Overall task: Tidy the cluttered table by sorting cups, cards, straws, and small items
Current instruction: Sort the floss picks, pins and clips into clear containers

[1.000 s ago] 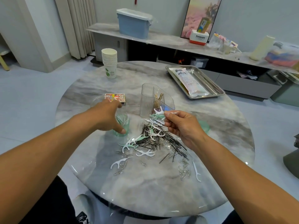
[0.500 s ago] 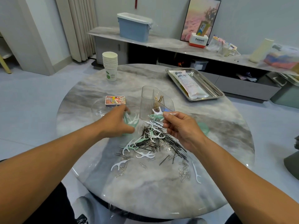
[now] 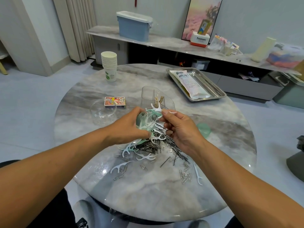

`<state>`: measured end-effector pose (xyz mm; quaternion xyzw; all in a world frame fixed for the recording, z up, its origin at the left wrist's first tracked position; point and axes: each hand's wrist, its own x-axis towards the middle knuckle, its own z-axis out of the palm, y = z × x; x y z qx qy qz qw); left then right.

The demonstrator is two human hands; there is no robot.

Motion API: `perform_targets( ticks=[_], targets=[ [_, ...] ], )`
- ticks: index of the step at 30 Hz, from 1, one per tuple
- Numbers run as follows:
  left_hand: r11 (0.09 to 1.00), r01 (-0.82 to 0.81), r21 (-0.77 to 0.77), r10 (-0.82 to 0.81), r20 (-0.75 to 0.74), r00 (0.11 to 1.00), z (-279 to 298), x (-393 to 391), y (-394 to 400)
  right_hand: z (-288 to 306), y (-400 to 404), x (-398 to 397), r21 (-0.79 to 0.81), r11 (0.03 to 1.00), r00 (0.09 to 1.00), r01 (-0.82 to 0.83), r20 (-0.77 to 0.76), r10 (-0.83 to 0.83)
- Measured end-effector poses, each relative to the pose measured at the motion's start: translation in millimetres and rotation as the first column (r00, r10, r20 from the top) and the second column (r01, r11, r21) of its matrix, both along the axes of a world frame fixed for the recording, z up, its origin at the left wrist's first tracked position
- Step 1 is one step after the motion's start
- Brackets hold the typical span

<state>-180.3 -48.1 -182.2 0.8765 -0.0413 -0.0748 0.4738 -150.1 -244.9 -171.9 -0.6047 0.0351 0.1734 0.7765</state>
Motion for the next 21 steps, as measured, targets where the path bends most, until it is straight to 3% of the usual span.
perform_targets(
  ticks=[4, 8, 13, 16, 19, 21],
  targets=[
    [1.000, 0.013, -0.018, -0.013, 0.011, 1.000, -2, -1, -1, -7, 1, -2, -0.117, 0.991, 0.997, -0.071, -0.012, 0.070],
    [0.999, 0.019, -0.042, -0.017, 0.049, 0.999, 3, -1, -1, -9, -1, -2, -0.278, 0.958, 0.985, -0.064, 0.136, 0.106],
    [0.979, 0.140, 0.146, -0.156, 0.105, 0.982, -1, -3, -1, -10, -1, -3, -0.500, 0.854, 0.877, -0.143, 0.336, 0.343],
    [0.976, 0.175, 0.133, -0.190, 0.113, 0.975, -4, -5, -4, -13, 4, -5, -0.472, 0.870, 0.867, -0.141, 0.366, 0.339],
    [0.992, 0.125, 0.003, -0.125, 0.085, 0.989, -1, -4, -5, -10, 7, -7, -0.366, 0.928, 0.901, -0.063, 0.378, 0.210],
    [0.996, 0.090, 0.007, -0.090, 0.077, 0.993, 1, -2, -2, -6, 5, -5, -0.316, 0.949, 0.921, 0.012, 0.373, 0.113]
  ],
)
